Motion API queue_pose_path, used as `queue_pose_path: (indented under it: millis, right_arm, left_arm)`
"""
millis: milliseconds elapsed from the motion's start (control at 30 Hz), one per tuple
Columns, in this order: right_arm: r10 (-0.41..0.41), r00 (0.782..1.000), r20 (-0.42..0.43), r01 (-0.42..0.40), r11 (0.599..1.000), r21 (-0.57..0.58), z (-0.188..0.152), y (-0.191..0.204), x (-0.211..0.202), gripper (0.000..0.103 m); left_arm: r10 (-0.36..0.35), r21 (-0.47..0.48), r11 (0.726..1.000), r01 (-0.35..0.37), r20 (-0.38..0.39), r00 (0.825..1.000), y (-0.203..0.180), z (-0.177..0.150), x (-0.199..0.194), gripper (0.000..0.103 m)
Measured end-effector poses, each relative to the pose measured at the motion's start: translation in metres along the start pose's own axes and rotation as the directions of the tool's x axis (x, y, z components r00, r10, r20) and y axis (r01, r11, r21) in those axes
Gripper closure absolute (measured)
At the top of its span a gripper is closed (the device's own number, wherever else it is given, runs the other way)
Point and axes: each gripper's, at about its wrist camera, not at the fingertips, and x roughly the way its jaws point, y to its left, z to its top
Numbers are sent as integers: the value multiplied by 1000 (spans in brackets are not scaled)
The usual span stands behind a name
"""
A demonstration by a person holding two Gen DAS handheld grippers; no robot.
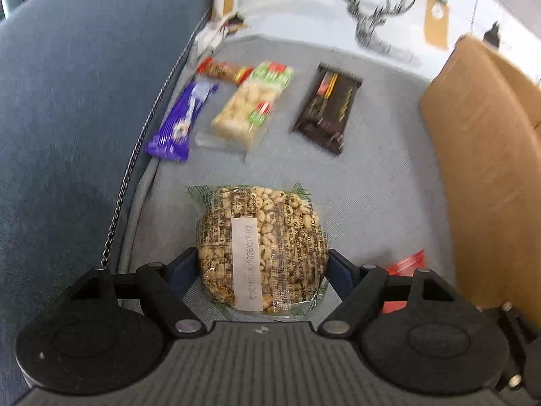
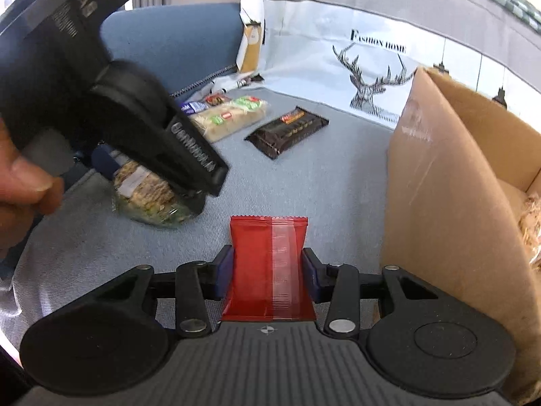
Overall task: Organize snacks
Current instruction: 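Carry the red candy bar and peanut bag with both tools over the box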
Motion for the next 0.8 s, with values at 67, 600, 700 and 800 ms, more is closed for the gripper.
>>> queue_pose_path:
  millis: [67,600,700,800]
  right_arm:
    - [4,1000,13,-4,1000,-14,-1,1,-5,59]
    - [11,941,337,7,999,-50,6,-31,-110,59]
    - [-15,930,368,27,999,-29,10,-49,-124,59]
    - [-46,916,398,56,998,-11,17,-69,-136,59]
  left_arm:
    - [-15,-15,1000,16,45,999,-3,0,-10,20]
    - [-66,-70,993,96,348,935,-19,-9,-85,20]
    - [-85,-65,991,115,350,933,-21,-11,-86,20]
    - [-108,-67,988,140,346,932,-23,-12,-85,20]
